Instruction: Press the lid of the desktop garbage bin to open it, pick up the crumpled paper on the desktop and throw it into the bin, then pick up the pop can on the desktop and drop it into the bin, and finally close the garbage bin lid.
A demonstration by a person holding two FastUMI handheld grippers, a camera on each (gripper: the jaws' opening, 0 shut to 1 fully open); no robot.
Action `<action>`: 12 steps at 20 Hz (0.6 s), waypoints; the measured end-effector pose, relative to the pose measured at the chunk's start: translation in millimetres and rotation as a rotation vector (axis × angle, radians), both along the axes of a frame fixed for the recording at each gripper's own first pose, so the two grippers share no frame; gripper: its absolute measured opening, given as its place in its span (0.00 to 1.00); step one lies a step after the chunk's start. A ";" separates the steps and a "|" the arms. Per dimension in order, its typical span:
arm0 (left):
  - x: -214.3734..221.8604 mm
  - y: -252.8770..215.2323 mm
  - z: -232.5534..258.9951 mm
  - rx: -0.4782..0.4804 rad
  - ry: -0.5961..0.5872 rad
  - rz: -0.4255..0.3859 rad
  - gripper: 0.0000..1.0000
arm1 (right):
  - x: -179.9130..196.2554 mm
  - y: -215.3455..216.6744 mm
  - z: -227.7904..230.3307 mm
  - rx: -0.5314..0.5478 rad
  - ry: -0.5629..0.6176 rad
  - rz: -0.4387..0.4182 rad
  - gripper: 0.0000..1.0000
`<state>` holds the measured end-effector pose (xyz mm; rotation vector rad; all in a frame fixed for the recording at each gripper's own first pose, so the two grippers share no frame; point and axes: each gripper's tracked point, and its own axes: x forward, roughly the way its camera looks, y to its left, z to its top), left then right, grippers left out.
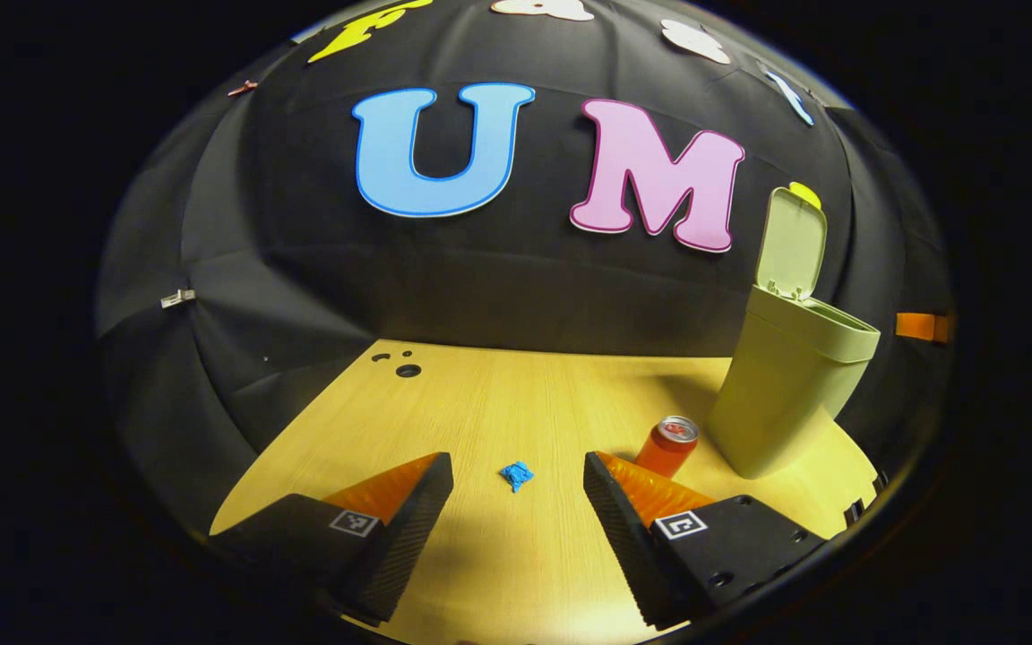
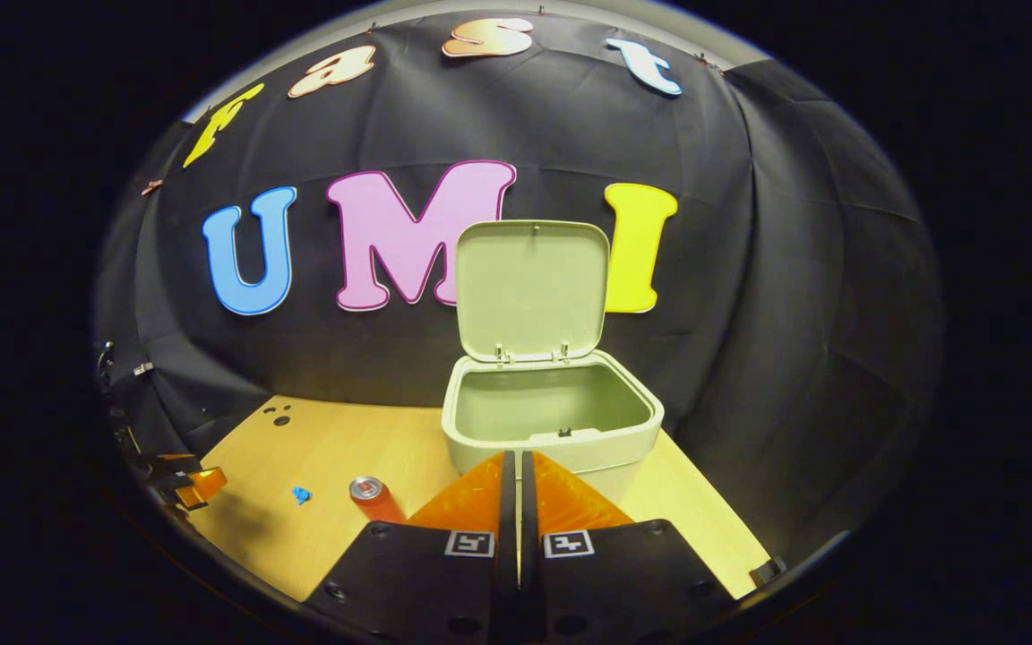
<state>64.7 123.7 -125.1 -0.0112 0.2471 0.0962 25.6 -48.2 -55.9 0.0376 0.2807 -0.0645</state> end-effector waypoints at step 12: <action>82.9 1.4 -76.1 -0.033 0.142 0.003 0.96 | -13.9 22.0 -60.8 -0.018 0.130 0.113 0.91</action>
